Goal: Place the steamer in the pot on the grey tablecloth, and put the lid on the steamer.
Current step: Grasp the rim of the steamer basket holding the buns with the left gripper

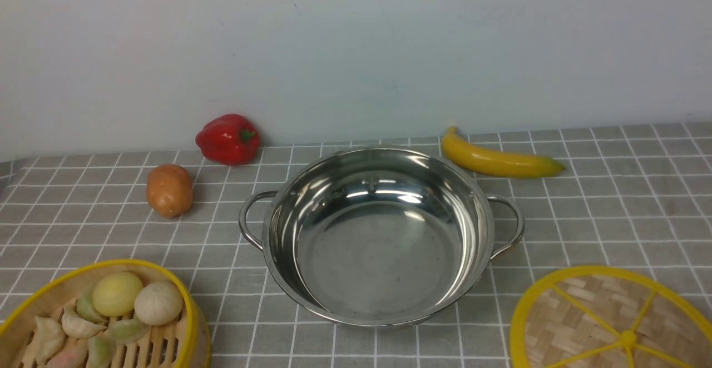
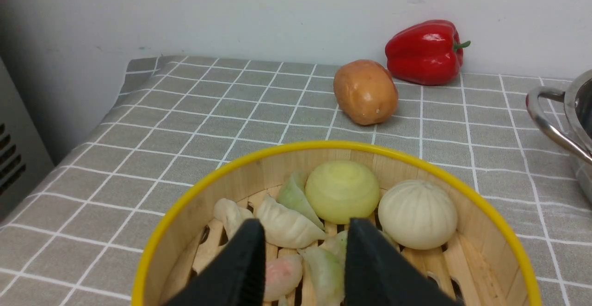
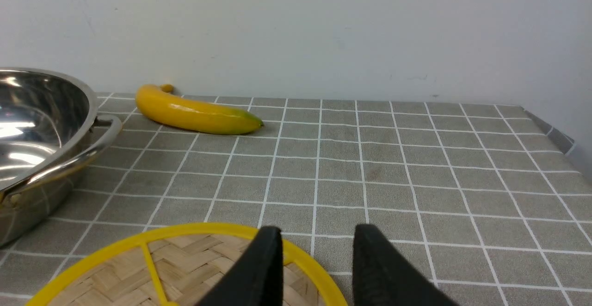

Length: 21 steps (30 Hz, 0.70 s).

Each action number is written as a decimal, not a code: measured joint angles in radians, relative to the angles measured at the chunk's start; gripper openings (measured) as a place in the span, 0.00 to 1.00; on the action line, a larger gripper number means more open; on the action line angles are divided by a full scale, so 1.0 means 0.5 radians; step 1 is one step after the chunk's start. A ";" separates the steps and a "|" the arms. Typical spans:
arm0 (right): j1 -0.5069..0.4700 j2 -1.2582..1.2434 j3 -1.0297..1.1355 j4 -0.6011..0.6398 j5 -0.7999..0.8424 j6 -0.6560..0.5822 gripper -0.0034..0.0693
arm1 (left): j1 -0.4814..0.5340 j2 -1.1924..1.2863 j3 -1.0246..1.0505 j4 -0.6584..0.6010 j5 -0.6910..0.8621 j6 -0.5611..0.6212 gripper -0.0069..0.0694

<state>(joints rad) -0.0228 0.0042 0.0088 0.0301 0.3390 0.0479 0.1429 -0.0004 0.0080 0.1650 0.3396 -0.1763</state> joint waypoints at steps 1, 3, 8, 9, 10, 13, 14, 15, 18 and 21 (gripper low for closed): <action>0.000 0.000 0.000 0.000 0.000 0.000 0.38 | 0.000 0.000 0.000 0.000 0.000 0.000 0.41; 0.000 0.000 0.000 0.000 0.000 0.000 0.38 | 0.000 0.000 0.000 0.000 0.000 0.000 0.41; 0.000 0.000 0.000 0.000 0.000 0.000 0.38 | 0.000 0.000 0.000 0.000 0.000 0.001 0.41; 0.000 0.000 0.000 0.000 0.000 0.000 0.38 | 0.000 0.000 0.000 0.000 0.000 0.001 0.41; 0.000 0.000 0.000 0.000 0.000 0.000 0.38 | 0.000 0.000 0.000 0.000 0.000 0.001 0.41; 0.000 0.000 0.000 0.000 0.000 0.000 0.38 | 0.000 0.000 0.000 0.000 0.000 0.001 0.41; 0.000 0.000 0.000 0.000 0.000 0.000 0.38 | 0.000 0.000 0.000 0.000 0.000 0.001 0.41; 0.000 0.000 0.000 0.000 0.000 0.000 0.38 | 0.000 0.000 0.000 0.000 0.000 0.001 0.41; 0.000 0.000 0.000 0.000 0.000 0.000 0.38 | 0.000 0.000 0.000 -0.003 -0.026 -0.002 0.41; 0.000 0.000 0.000 0.000 0.000 0.000 0.38 | 0.000 0.000 0.000 -0.110 -0.145 -0.087 0.41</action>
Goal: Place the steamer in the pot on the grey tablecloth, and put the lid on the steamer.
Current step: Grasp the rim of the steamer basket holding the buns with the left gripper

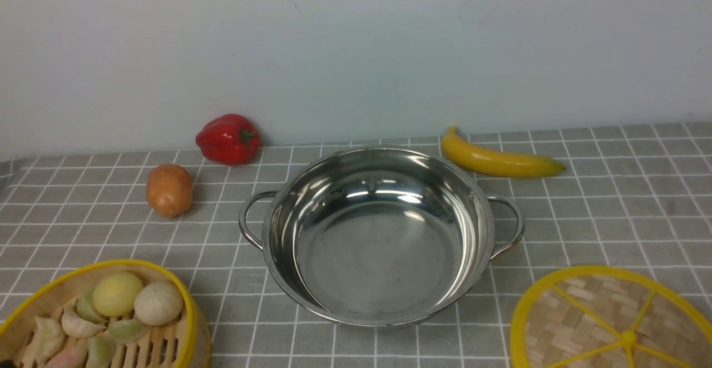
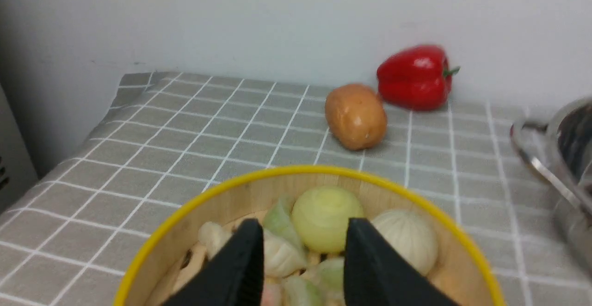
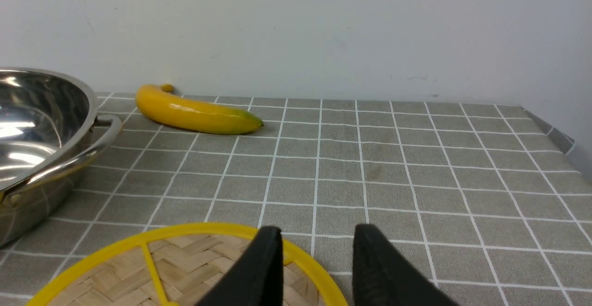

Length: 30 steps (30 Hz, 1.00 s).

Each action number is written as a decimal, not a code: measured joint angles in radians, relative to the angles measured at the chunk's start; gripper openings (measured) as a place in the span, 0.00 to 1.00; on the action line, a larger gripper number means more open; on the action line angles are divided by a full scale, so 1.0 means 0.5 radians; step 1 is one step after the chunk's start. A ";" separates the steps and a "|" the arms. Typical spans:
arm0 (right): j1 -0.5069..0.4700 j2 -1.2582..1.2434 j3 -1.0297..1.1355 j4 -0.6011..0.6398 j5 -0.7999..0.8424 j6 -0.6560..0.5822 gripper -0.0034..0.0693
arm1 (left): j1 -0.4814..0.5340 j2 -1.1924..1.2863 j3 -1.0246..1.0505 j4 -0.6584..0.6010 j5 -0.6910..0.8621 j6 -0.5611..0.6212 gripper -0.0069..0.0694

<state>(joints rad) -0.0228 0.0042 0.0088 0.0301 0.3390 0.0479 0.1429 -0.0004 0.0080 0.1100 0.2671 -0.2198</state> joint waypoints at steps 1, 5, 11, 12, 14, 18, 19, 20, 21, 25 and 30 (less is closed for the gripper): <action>0.000 0.000 0.000 0.000 0.000 0.000 0.38 | 0.000 0.000 0.000 -0.098 -0.088 -0.067 0.41; 0.000 0.000 0.000 0.000 0.000 0.000 0.38 | 0.000 0.000 0.000 -0.350 -0.286 -0.223 0.41; 0.000 0.000 0.000 0.000 0.000 0.000 0.38 | 0.000 0.000 0.000 -0.537 -0.598 -0.345 0.41; 0.000 0.000 0.000 0.000 -0.002 0.000 0.38 | 0.000 0.000 0.000 -0.544 -0.634 -0.362 0.41; 0.000 0.000 0.000 0.000 -0.002 0.000 0.38 | 0.000 0.000 -0.024 -0.552 -0.632 -0.381 0.41; 0.000 0.000 0.000 0.000 -0.002 0.000 0.38 | -0.002 0.031 -0.286 -0.550 -0.301 -0.361 0.41; 0.000 0.000 0.000 -0.002 -0.002 0.000 0.38 | -0.002 0.088 -0.448 -0.545 -0.028 -0.303 0.41; 0.000 0.000 0.000 -0.004 -0.002 0.000 0.38 | -0.002 0.143 -0.569 -0.543 0.125 -0.245 0.41; 0.000 0.000 0.000 -0.004 -0.002 0.000 0.38 | -0.002 0.181 -0.643 -0.543 0.240 -0.171 0.41; 0.000 0.000 0.000 -0.004 -0.002 0.000 0.38 | -0.002 0.438 -1.045 -0.592 0.912 0.229 0.41; 0.000 0.000 0.000 -0.004 -0.002 0.000 0.38 | -0.002 0.920 -1.410 -0.866 1.664 1.037 0.41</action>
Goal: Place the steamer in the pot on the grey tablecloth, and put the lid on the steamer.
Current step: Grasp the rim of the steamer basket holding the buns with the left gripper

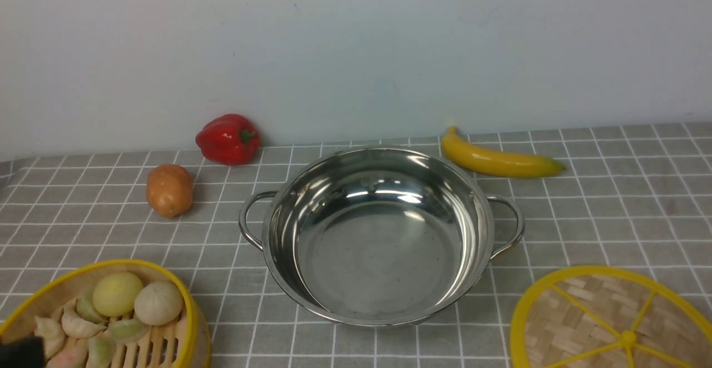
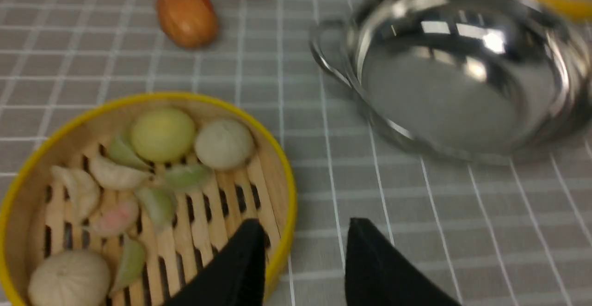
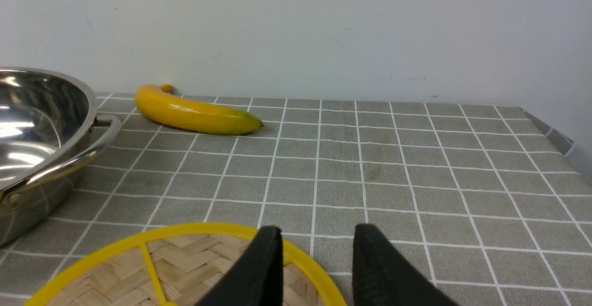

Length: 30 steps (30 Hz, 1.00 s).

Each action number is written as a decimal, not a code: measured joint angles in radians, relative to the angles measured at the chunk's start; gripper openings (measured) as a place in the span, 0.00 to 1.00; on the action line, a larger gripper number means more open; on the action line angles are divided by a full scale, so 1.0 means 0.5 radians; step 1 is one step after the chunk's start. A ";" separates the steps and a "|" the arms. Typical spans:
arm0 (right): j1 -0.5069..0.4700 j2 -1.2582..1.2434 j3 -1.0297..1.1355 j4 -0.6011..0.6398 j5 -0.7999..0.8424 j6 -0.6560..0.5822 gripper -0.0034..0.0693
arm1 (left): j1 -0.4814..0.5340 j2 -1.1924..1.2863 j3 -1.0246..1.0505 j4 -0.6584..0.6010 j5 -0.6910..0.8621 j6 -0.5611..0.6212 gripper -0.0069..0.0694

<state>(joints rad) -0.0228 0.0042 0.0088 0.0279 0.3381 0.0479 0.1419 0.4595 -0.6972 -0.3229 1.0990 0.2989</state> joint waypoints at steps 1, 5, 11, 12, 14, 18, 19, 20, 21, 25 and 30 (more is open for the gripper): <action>0.000 0.000 0.000 0.000 0.000 0.000 0.38 | 0.000 0.071 -0.014 -0.031 0.089 0.128 0.41; 0.000 0.000 0.000 0.000 0.000 0.000 0.38 | 0.000 0.449 -0.033 -0.142 0.216 0.802 0.41; 0.000 0.000 0.000 0.000 0.000 0.000 0.38 | 0.000 0.935 -0.035 -0.282 0.114 1.154 0.41; 0.000 0.000 0.000 0.000 0.000 0.000 0.38 | 0.000 0.952 -0.035 -0.287 0.106 1.154 0.41; 0.000 0.000 0.000 0.000 0.000 0.000 0.38 | 0.000 1.118 -0.037 -0.338 0.049 1.154 0.41; 0.000 0.000 0.000 0.000 0.000 0.000 0.38 | 0.000 1.450 -0.044 -0.399 0.033 1.146 0.41; 0.000 0.000 0.000 0.000 0.000 0.000 0.38 | 0.000 1.516 -0.044 -0.399 0.033 1.126 0.41; 0.000 0.000 0.000 0.000 0.000 0.000 0.38 | 0.000 1.577 -0.044 -0.392 0.031 1.104 0.41; 0.000 0.000 0.000 0.000 0.000 0.000 0.38 | 0.000 1.589 -0.044 -0.387 0.031 1.090 0.41; 0.000 0.000 0.000 0.000 -0.002 0.000 0.38 | 0.000 1.791 -0.044 -0.217 -0.037 0.886 0.41; 0.000 0.000 0.000 0.000 -0.002 0.000 0.38 | 0.000 1.827 -0.048 -0.151 -0.149 0.807 0.41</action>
<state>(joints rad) -0.0228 0.0042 0.0088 0.0279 0.3372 0.0479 0.1419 1.3732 -0.7211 -0.3986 1.0244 0.7022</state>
